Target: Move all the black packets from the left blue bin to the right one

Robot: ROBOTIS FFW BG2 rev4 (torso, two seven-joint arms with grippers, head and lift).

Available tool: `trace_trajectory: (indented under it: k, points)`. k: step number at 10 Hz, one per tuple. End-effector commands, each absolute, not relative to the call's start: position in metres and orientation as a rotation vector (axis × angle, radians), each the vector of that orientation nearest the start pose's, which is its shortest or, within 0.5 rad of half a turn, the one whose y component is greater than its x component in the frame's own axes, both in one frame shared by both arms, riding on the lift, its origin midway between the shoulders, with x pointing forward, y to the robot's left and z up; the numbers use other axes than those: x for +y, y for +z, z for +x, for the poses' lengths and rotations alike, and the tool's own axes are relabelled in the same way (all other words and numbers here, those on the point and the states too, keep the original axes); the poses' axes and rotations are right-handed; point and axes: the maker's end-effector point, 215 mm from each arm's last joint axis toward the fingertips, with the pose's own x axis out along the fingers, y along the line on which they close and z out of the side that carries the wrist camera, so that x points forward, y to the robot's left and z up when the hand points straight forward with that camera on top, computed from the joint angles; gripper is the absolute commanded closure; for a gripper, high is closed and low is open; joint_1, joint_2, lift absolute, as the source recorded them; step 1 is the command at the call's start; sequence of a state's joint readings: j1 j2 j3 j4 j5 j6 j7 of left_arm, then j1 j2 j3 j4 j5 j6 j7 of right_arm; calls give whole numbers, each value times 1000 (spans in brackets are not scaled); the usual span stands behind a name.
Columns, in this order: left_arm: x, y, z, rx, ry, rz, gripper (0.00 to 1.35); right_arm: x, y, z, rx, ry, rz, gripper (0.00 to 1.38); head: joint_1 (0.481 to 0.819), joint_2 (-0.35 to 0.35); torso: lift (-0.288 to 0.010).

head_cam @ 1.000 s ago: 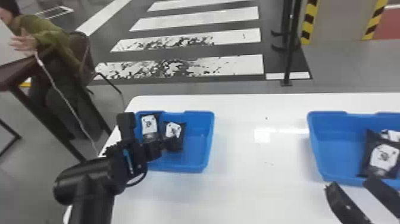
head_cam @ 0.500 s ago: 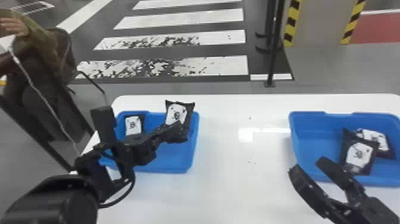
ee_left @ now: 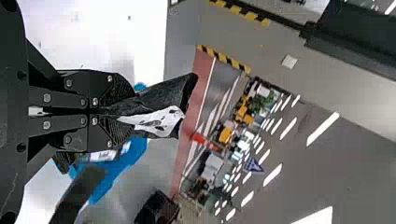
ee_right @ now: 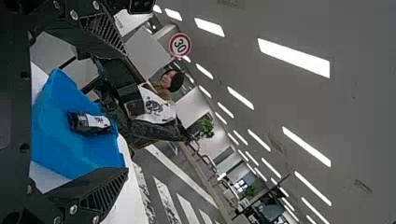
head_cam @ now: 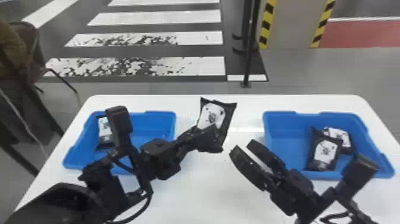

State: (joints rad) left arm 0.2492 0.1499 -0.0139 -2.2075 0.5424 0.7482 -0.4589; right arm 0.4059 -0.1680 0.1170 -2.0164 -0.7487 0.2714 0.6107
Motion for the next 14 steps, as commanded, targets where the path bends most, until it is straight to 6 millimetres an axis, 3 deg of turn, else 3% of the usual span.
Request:
trace_trajectory:
  k: [1, 4, 6, 7, 8, 11, 12, 13, 14]
  points:
    - [29, -293, 424, 324, -848, -427, 1207, -50, -299, 411, 93, 855, 700, 160, 695, 32, -140]
    - [-5, -292, 403, 354, -936, -461, 1207, -54, -287, 434, 61, 864, 674, 150, 695, -53, -140]
    - [-17, -294, 393, 378, -968, -474, 1207, -57, -282, 441, 43, 857, 682, 179, 695, -79, -140]
    - [-17, -296, 391, 385, -970, -477, 1207, -58, -282, 444, 39, 854, 676, 608, 695, -94, -140]
    - [-16, -296, 392, 383, -966, -476, 1207, -64, -279, 447, 13, 832, 673, 1136, 695, -100, -140]
    - [-14, -297, 392, 386, -962, -480, 1207, -67, -279, 449, 4, 825, 666, 1276, 695, -107, -140]
    - [-11, -297, 393, 384, -954, -489, 1093, -67, -279, 449, 4, 825, 666, 1276, 695, -107, -140]
    - [-6, -296, 396, 379, -942, -494, 868, -69, -279, 450, 3, 822, 665, 1277, 695, -107, -140]
    - [0, -298, 398, 378, -926, -499, 555, -75, -279, 454, -1, 811, 658, 1276, 695, -104, -140]
